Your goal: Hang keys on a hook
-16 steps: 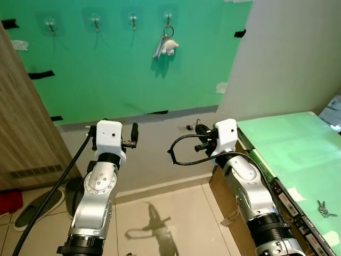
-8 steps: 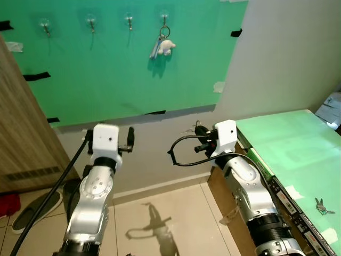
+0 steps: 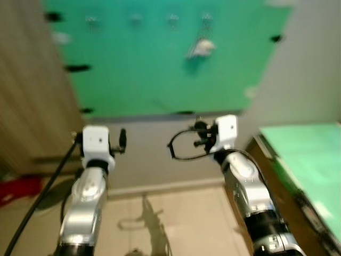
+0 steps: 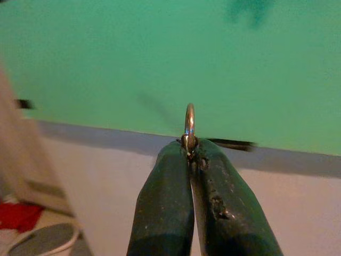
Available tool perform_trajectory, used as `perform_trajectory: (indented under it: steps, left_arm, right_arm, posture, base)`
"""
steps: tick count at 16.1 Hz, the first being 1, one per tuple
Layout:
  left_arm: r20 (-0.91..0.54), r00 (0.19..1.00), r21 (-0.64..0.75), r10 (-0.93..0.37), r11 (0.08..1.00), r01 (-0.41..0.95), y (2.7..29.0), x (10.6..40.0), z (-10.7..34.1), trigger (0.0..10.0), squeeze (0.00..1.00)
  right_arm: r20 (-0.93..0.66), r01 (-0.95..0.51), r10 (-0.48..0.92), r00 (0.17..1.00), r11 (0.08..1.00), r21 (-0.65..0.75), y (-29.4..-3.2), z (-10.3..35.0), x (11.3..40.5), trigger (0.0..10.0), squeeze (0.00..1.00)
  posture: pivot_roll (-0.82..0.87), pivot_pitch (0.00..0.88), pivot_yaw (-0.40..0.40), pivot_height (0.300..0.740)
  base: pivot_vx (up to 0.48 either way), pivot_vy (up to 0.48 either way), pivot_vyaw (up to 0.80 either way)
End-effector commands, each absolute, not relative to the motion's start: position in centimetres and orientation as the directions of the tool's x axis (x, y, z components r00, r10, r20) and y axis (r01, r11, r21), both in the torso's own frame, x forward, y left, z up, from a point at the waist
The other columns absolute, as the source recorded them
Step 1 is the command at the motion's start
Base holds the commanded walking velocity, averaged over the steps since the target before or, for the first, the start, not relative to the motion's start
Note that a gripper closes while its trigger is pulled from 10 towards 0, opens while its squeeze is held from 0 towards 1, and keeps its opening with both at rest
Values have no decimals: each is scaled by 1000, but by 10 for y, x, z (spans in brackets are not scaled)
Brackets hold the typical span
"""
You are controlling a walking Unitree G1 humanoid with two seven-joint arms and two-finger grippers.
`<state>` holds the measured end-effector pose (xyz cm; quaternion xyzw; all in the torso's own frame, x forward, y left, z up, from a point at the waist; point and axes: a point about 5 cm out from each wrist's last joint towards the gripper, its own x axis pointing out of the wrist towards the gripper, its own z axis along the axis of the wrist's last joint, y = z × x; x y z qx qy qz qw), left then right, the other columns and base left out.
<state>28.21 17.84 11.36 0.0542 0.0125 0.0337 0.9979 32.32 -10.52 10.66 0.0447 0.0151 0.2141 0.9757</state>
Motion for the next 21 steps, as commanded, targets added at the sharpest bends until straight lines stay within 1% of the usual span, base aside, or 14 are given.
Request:
perform_trajectory:
  steps: [1, 6, 8, 9, 10, 13, 17, 19, 20, 21]
  left_arm:
    - [-8, 999, 118, 48, 992, -47, 172, 283, 116, 10000, 0]
    - [38, 999, 148, 14, 989, -19, 167, 289, 127, 10000, 0]
    - [45, 999, 137, -19, 990, 13, 165, 291, 129, 10000, 0]
    - [54, 998, 163, -19, 987, 10, 165, 292, 132, 10000, 0]
    - [68, 997, 165, -22, 986, 10, 165, 293, 134, 10000, 0]
    - [82, 997, 158, -1, 987, -12, 165, 295, 136, 10000, 0]
    - [102, 995, 142, -22, 990, 8, 160, 295, 136, 10000, 0]
    - [121, 993, 142, -14, 990, -4, 160, 296, 138, 10000, 0]
    - [142, 990, 160, -23, 987, 0, 158, 295, 141, 10000, 0]
    - [168, 984, 178, -62, 984, 32, 152, 293, 144, 10000, 0]
  right_arm:
    - [-15, -399, 402, 916, 913, 87, -115, 105, 323, 0, 0]
    - [-2, -399, 401, 916, 911, 108, -116, 105, 322, 0, 0]
    - [2, -382, 383, 924, 922, 69, -118, 109, 324, 0, 0]
    - [59, -384, 382, 922, 923, 36, -118, 122, 327, 0, 0]
    - [99, -389, 384, 918, 920, 43, -118, 132, 329, 0, 0]
    - [154, -431, 419, 895, 901, 52, -117, 153, 337, 0, 0]
    - [150, -445, 435, 888, 895, 34, -118, 156, 341, 0, 0]
    - [156, -483, 474, 867, 876, 21, -114, 161, 341, 0, 0]
    - [180, -530, 521, 835, 848, 3, -109, 169, 340, 0, 0]
    - [202, -577, 570, 797, 816, -27, -104, 179, 338, 0, 0]
  posture:
    - [58, 0, -39, 740]
    - [54, 0, -32, 740]
    - [52, 0, -31, 740]
    - [52, 0, -31, 740]
    - [52, 0, -31, 740]
    - [43, 0, -27, 740]
    - [49, 0, -33, 740]
    - [53, 0, -38, 740]
    - [57, 0, -37, 740]
    - [57, 0, -37, 740]
  base:
    - [0, 0, 631]
    - [0, 0, 604]
    - [0, 0, 0]
    - [454, 0, 0]
    - [454, 0, 0]
    - [454, 0, 0]
    - [438, 0, 0]
    - [433, 0, 0]
    - [435, 0, 0]
    - [439, 0, 0]
